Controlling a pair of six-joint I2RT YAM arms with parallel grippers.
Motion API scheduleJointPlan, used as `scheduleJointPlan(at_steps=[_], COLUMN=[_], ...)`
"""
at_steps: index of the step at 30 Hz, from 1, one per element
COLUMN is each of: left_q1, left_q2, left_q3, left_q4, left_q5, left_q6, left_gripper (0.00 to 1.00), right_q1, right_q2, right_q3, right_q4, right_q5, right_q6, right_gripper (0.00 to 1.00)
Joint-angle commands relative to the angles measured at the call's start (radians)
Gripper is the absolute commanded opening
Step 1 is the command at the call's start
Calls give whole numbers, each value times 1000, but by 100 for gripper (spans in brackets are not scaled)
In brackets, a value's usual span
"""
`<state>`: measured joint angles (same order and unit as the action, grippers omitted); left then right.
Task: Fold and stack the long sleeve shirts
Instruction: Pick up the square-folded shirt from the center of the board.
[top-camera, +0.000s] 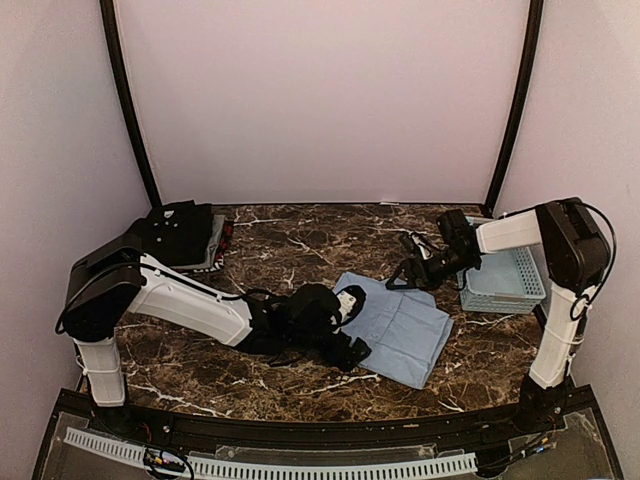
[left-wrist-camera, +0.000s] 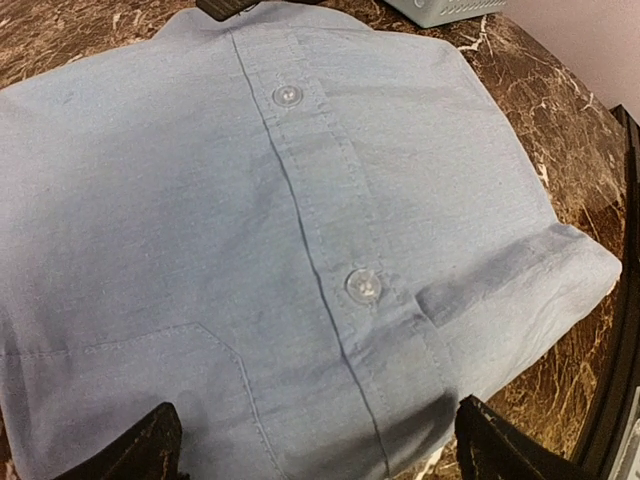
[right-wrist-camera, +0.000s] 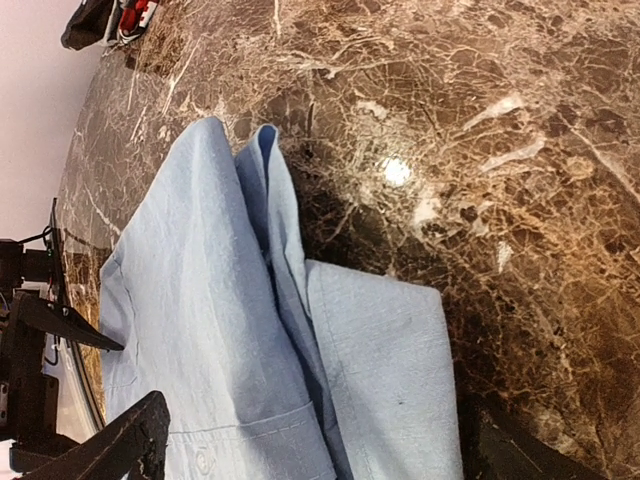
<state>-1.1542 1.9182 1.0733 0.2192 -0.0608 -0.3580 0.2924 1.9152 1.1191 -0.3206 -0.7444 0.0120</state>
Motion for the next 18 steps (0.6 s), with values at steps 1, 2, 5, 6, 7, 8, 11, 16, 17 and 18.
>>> scheduleJointPlan(at_steps=[1,2,5,6,7,8,11,16,17,18], left_q1=[-1,-1,-1,-1,-1,-1,-1,-1,-1,-1], left_q2=[0,-1,-4,-9,-13,-16,-33,-53,-57,-60], left_q3=[8,7,5,4,0,-2,-20,-60,-64,-75], left_q4=[-61,-64,-87,-91,-100,-104,-126,-146,-156,-159], left_q5=[-34,-36,-43,-51,-60,-64,-82,-96,-104,-105], left_q6=[46,55,76,90,97,114,146,212,221,240], left_gripper=[94,94,94,94,94,94,94,94,94,94], right_q1=[24,30,46,53,61,72,88,93,94,93], right_q2=[2,0,-9,-14,-20,-28,-56,-108,-115,-122], right_q3=[-62,-66,-81,-88,-94,-99,-114,-150,-154,-158], right_q4=[-46,-49,-59,-64,-71,-76,-92,-100,-103,-106], right_q5=[-5,-1,18,28,37,48,75,107,118,133], right_q6=[27,27,31,31,30,29,37,59,63,69], right_gripper=[94,93,89,88,87,86,84,81,81,81])
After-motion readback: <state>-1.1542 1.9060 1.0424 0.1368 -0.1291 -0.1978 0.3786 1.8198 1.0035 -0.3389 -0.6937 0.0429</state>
